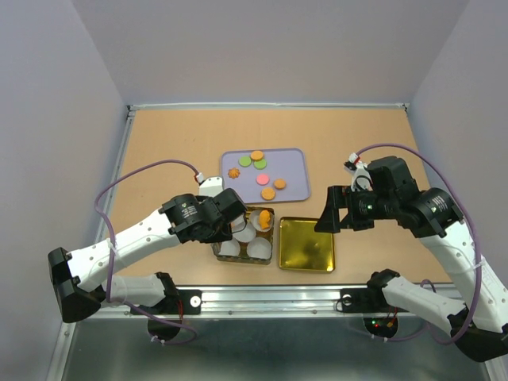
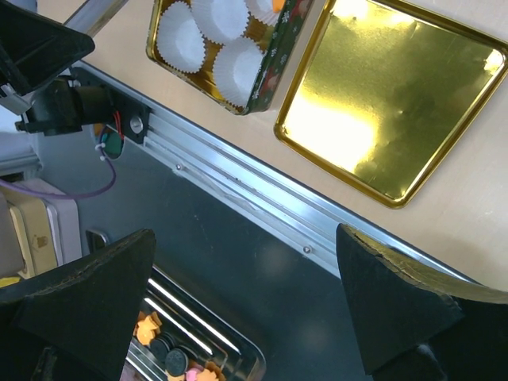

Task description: Pack the cookies

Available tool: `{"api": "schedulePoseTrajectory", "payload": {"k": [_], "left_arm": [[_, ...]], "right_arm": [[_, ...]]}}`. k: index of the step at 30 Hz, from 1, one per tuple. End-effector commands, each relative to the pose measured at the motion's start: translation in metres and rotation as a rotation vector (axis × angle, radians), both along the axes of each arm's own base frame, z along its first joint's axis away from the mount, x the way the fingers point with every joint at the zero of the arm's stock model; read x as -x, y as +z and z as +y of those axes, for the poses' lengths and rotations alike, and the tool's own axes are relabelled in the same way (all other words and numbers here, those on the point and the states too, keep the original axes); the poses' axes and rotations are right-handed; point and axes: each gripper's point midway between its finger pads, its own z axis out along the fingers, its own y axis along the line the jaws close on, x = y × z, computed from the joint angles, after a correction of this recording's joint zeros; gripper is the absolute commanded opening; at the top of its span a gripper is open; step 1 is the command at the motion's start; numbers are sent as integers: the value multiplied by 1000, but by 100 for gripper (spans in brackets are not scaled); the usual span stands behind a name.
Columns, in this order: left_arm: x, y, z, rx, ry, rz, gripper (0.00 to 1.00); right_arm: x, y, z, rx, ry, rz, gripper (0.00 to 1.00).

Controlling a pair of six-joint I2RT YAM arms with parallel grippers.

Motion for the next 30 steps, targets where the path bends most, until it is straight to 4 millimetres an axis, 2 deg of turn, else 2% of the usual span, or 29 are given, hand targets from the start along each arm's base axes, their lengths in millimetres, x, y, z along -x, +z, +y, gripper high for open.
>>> {"api": "schedulePoseTrajectory", "payload": {"k": [1, 9, 12, 16, 19, 30], "left_arm": [[-6, 8, 2, -1, 26, -43, 45], [-8, 15, -5, 11, 13, -52, 47], [-11, 29, -11, 41, 9, -71, 47], [-17, 61, -20, 127, 14, -124, 46], [-19, 74, -23, 158, 7, -146, 46], [-30, 77, -30, 113, -3, -170, 46]], "right_arm": [[-4, 4, 1, 3, 10, -46, 100], [-4, 5, -2, 8, 0, -62, 100], [-4, 7, -2, 6, 3, -66, 100], [-4, 7, -2, 8, 1, -70, 100], [-4, 7, -3, 9, 0, -70, 100], [-6, 5, -2, 14, -1, -67, 100]]}}
